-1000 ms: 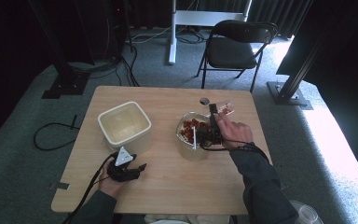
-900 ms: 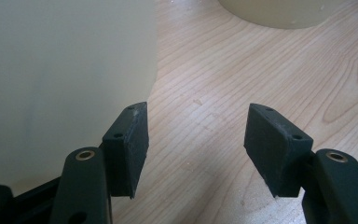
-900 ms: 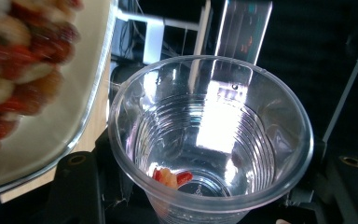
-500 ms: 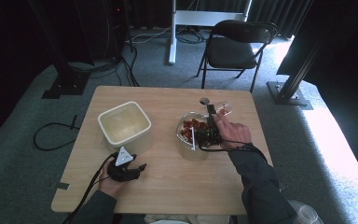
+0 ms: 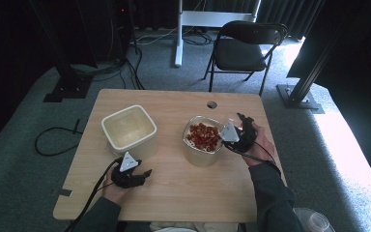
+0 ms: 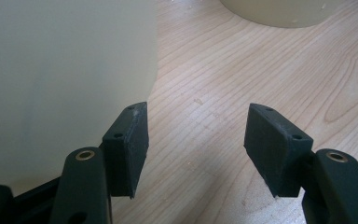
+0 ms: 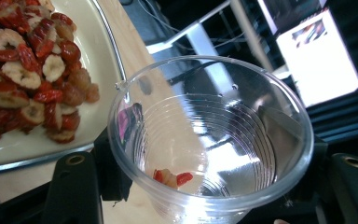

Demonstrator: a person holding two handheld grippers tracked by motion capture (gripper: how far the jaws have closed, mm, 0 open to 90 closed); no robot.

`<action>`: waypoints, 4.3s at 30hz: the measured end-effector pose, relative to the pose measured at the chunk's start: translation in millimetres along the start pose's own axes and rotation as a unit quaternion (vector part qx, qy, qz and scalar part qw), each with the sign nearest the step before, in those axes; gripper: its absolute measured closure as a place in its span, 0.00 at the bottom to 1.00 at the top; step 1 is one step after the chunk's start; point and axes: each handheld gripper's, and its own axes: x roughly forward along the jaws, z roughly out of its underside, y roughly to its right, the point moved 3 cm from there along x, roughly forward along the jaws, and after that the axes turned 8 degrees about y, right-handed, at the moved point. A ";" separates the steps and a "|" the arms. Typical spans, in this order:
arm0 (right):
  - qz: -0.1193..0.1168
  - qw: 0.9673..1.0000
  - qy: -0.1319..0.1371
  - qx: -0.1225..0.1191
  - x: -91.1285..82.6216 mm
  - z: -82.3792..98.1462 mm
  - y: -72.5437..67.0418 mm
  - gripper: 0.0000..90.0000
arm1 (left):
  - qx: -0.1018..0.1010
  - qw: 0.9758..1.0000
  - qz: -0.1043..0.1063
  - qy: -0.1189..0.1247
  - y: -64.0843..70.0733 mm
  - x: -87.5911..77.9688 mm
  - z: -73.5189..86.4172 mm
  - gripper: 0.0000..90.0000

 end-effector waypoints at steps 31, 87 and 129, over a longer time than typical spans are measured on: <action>-0.183 0.943 0.062 0.270 -45.6 31.9 -3.3 0.36 | 0.001 1.000 -0.001 0.001 0.5 0.3 0.1 0.45; -0.370 0.855 0.164 0.324 -51.9 -9.8 -24.6 0.36 | 0.002 1.000 0.001 -0.002 2.3 1.3 0.7 0.45; -0.403 0.835 0.205 0.314 -17.5 -107.9 -47.3 0.35 | 0.003 1.000 0.002 -0.003 1.8 1.0 0.6 0.45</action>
